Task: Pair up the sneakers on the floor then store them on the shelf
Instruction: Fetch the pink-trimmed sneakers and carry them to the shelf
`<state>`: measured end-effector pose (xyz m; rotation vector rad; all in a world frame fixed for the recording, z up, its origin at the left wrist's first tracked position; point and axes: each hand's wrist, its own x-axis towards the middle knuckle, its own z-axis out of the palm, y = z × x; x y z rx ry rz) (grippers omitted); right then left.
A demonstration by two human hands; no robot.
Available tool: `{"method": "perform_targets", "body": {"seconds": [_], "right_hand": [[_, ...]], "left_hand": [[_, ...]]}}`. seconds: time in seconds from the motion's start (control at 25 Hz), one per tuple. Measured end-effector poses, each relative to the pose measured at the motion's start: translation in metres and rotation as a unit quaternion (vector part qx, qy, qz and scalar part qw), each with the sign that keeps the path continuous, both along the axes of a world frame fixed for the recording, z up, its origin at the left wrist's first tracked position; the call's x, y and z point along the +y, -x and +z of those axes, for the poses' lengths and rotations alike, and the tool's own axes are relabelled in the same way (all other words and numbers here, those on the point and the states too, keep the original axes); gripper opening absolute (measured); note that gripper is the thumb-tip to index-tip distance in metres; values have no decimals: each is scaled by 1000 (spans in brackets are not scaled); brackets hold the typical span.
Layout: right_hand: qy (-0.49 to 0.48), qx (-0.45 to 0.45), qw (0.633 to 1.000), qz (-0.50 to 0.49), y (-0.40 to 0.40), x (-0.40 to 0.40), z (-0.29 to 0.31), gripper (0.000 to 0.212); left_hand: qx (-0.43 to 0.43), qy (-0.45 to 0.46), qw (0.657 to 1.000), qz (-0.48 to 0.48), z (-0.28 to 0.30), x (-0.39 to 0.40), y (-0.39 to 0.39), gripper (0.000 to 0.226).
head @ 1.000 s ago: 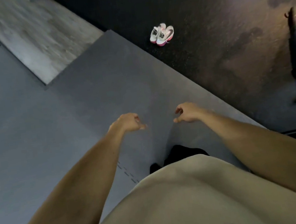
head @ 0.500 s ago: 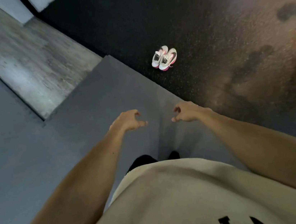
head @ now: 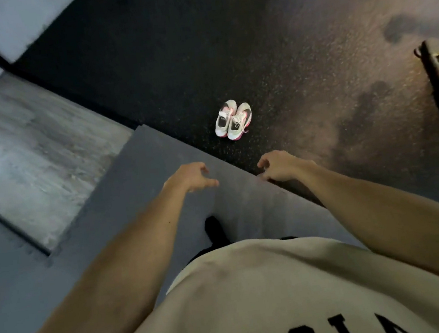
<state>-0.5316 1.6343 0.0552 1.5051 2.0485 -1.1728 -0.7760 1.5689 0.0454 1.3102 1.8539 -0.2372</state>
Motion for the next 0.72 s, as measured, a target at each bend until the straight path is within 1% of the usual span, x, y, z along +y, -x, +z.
{"method": "perform_targets", "body": {"seconds": [0.08,0.16,0.28,0.44,0.56,0.72], "right_hand": [[-6,-4,1000,-16,25,33,2,51],[-9,7,998,-63,41,66,0,51],[-4,6,996,-84,57,109,-3,56],[31,-1,990,-136,66,184,-28,56],[32,-5,985,-167,71,240,-46,55],[59,-13,978,-197,80,309,-76,55]], "left_hand": [[6,6,1000,-30,4,46,26,64],[24,5,998,-65,-2,90,49,63],[34,22,994,-105,-9,147,61,62],[29,24,993,-115,-24,234,69,61],[25,23,993,-110,-35,295,72,62],[21,40,990,-130,-67,373,73,64]]}}
